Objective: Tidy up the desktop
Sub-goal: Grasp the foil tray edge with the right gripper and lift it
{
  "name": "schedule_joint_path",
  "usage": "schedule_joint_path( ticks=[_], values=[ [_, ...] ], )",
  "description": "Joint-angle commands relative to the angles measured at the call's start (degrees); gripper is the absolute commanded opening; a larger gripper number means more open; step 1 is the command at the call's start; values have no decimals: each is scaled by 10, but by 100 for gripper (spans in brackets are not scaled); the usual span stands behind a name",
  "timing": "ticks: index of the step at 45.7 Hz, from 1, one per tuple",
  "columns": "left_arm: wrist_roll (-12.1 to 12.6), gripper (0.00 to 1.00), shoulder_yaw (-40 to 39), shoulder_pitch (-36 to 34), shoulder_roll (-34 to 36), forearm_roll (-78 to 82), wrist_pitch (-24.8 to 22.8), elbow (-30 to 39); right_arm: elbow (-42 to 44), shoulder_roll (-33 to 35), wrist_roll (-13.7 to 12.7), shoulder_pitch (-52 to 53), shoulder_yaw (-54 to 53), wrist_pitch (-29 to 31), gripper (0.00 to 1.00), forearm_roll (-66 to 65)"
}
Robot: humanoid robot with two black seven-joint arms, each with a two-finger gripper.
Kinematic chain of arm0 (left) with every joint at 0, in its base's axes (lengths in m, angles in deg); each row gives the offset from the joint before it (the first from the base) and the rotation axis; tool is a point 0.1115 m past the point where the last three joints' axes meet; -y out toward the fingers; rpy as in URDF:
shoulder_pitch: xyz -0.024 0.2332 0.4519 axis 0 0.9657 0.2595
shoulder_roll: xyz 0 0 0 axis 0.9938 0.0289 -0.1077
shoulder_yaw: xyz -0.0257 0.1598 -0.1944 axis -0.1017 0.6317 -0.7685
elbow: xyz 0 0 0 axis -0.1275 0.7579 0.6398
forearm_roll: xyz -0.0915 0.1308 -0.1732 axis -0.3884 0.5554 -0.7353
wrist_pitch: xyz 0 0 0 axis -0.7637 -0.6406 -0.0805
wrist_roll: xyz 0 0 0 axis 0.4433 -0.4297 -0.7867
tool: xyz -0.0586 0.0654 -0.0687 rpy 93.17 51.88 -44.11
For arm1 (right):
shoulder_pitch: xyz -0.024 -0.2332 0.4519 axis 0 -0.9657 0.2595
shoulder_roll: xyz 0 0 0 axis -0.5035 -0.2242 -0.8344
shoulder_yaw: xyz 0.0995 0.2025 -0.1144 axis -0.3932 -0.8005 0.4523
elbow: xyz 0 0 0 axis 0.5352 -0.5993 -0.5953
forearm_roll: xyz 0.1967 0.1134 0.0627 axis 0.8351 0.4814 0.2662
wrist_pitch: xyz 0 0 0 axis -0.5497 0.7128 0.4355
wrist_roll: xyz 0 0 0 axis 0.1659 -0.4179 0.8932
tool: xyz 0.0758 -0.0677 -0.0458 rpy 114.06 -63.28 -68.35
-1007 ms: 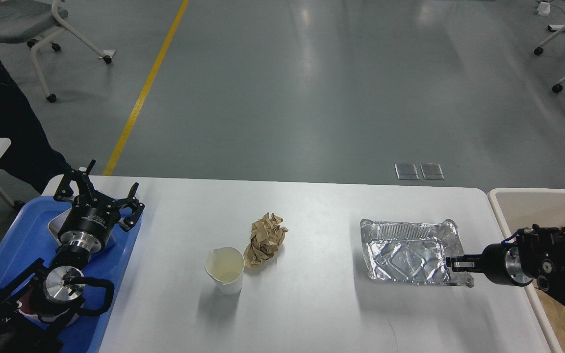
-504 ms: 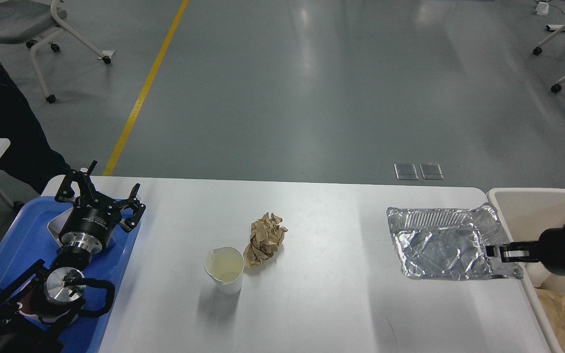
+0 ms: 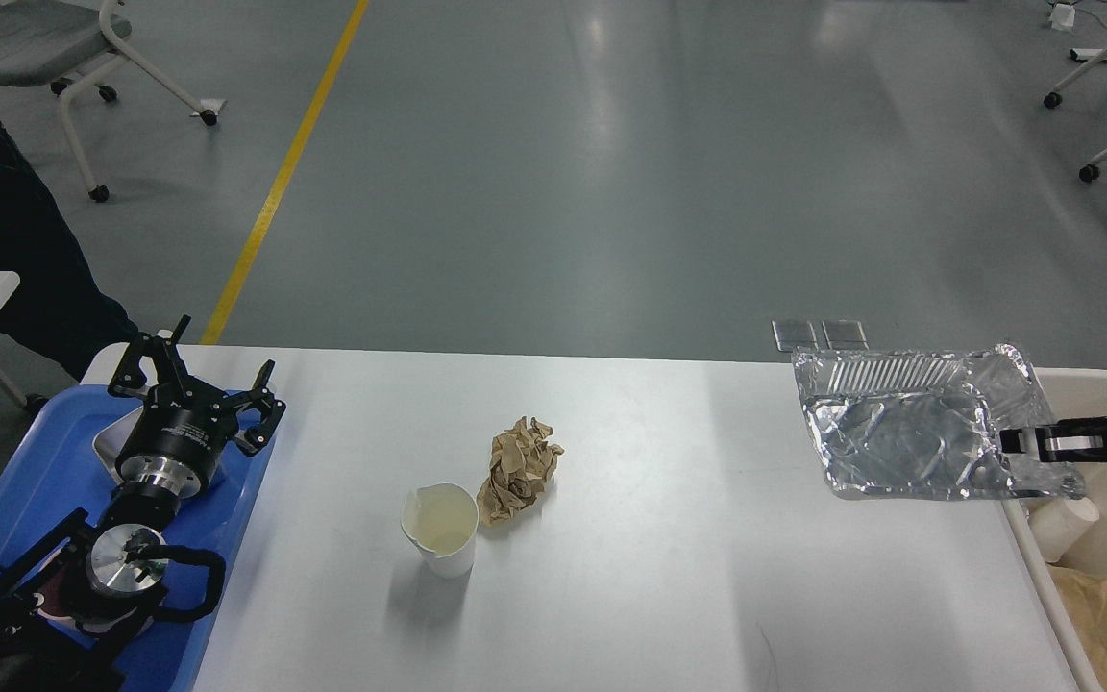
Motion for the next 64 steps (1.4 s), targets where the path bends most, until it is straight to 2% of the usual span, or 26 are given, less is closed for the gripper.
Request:
schedule_joint_path(
  ticks=[1, 8, 19, 30, 34, 42, 46, 55, 60, 64],
  values=[
    [-3, 96, 1, -1, -7, 0, 0, 1, 8, -51, -2, 5, 3, 0, 0, -4],
    [-4, 96, 0, -1, -8, 0, 5, 1, 52, -122, -2, 29, 13, 5, 0, -6],
    [-4, 96, 1, -2, -11, 1, 48, 18, 135, -253, -3, 174, 157, 6, 0, 4],
    [-4, 96, 3, 0, -10, 2, 41, 18, 218, -364, -3, 234, 213, 6, 0, 24],
    [-5, 96, 2, 2, -9, 2, 22, 18, 237, -395, -3, 243, 228, 6, 0, 25],
    [-4, 96, -6, 11, -9, 1, -50, 12, 255, -415, -2, 247, 235, 6, 0, 25],
    [4, 96, -3, 11, -9, 1, -60, 9, 255, -415, -2, 247, 235, 6, 0, 26],
    [-3, 96, -4, 12, -11, -1, -81, -7, 255, -409, -3, 245, 235, 6, 0, 31],
    [-5, 95, -10, 14, -27, -4, -67, -10, 255, -409, -3, 244, 235, 6, 0, 31],
    [-5, 95, -9, 12, -40, -3, -11, -3, 255, -410, -3, 244, 235, 6, 0, 31]
  ],
)
